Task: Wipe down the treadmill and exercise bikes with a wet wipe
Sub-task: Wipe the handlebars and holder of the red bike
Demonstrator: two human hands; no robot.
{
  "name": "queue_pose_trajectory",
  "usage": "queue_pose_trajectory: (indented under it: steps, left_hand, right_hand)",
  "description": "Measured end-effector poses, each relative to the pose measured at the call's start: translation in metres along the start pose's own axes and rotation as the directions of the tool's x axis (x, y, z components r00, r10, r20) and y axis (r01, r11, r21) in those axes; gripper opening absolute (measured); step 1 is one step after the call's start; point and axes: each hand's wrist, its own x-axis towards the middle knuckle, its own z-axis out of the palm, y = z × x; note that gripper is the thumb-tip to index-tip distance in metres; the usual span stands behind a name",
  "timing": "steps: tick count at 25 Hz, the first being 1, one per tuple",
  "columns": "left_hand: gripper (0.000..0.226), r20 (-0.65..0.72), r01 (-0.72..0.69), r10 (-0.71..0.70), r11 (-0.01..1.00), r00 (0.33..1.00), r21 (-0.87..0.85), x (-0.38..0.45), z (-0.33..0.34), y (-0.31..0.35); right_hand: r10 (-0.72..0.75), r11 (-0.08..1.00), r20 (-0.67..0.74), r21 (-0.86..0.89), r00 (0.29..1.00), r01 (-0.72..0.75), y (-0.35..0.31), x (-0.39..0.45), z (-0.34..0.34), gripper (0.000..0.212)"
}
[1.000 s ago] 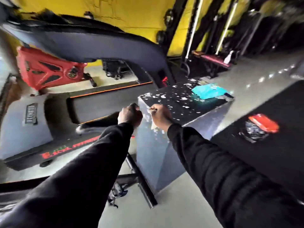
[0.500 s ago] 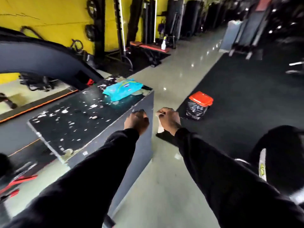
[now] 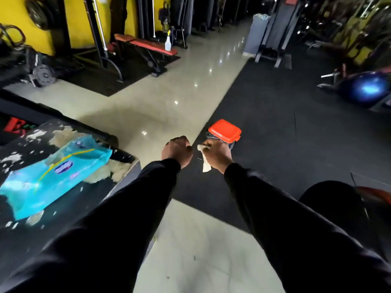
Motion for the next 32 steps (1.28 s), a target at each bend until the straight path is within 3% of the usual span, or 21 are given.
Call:
queue_pose_trajectory:
  steps: [6, 13, 17, 22, 32]
  left_hand:
    - [0.024, -0.059, 0.044, -0.042, 0.999, 0.997, 0.027, 0.173, 0.021, -0.005]
    - [0.023, -0.144, 0.264, -0.265, 0.964, 0.953, -0.026, 0.382, 0.036, -0.013]
    - [0.022, -0.216, 0.358, -0.355, 0.933, 0.91, -0.022, 0.476, 0.01, -0.041]
    - [0.02, -0.281, 0.479, -0.476, 0.876, 0.833, -0.066, 0.61, -0.011, -0.123]
    - [0.017, -0.373, 0.505, -0.521, 0.85, 0.768, -0.148, 0.9, -0.124, -0.256]
  right_hand:
    - [-0.033, 0.999, 0.03, 0.01, 0.999, 0.033, 0.005, 0.18, 0.026, 0.017]
    - [-0.188, 0.982, 0.167, 0.066, 0.968, 0.18, -0.022, 0.414, 0.05, 0.024]
    - [-0.301, 0.953, 0.25, 0.111, 0.92, 0.282, -0.072, 0.523, 0.085, 0.018]
    - [-0.413, 0.91, 0.339, 0.122, 0.845, 0.396, -0.138, 0.66, 0.167, 0.016]
    - [-0.514, 0.852, 0.382, 0.127, 0.768, 0.508, -0.32, 0.922, 0.302, 0.016]
